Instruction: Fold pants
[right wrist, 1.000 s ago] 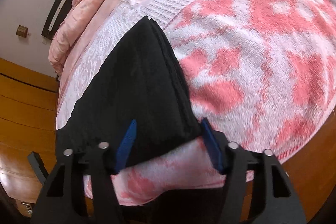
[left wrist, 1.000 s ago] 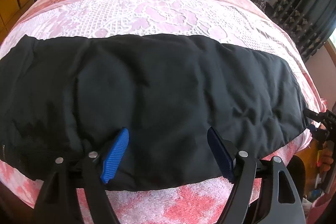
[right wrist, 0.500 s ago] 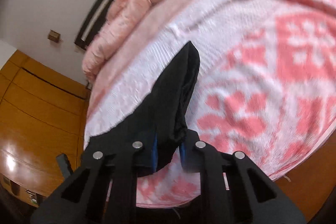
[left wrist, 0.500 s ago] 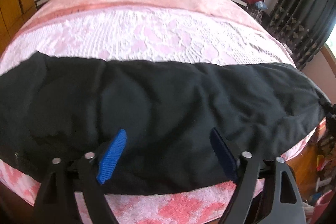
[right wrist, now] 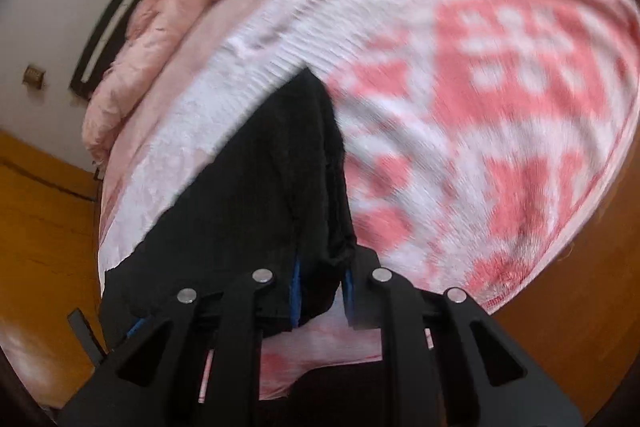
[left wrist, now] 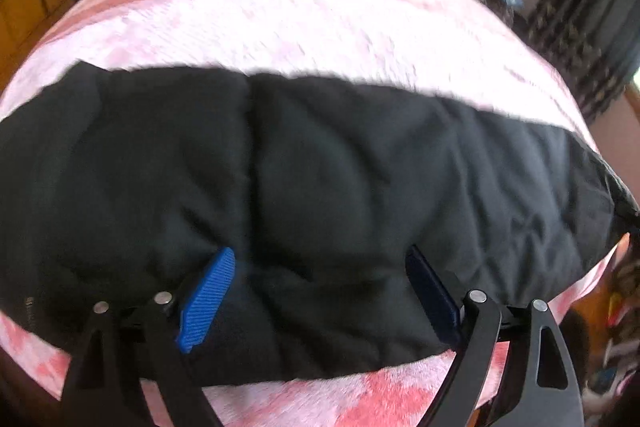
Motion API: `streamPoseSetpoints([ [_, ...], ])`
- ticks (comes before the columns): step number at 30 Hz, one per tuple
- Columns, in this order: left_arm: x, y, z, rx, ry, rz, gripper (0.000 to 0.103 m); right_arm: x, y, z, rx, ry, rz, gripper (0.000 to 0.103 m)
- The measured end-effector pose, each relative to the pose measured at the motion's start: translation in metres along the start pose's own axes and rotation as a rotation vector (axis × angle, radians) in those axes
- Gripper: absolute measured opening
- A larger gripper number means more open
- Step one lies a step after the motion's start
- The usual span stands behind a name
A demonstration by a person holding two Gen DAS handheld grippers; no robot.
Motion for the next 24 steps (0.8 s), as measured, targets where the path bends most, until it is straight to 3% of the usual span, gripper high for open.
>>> streamPoseSetpoints([
  [6,0.046,0.048,-0.009,-0.094,0.067,0.028,0.088,0.113,0.035,0.001,-0.092,0.254,0.033,0.015],
  [11,0.094,0.067,-0.020,-0.122,0.155,0.044,0.088,0.201,0.027,-0.025,-0.091,0.454,0.031,0.015],
  [17,0.140,0.090,-0.029,-0.161,0.225,0.072,0.088,0.290,-0.007,-0.073,-0.026,0.636,0.063,0.015],
  [24,0.192,0.112,-0.046,-0.192,0.341,0.087,0.089,0.378,-0.058,-0.133,0.110,0.779,0.129,0.015],
])
Point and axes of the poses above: each gripper's, at about its wrist camera, not at the fingertips, and y roughly against the way its jaws point, x to its left, z to its top, the point moved 10 cm from there along -y, roughly the way its jaws point, and after that the axes turned 9 degrees about x, right-handed, at the moved point
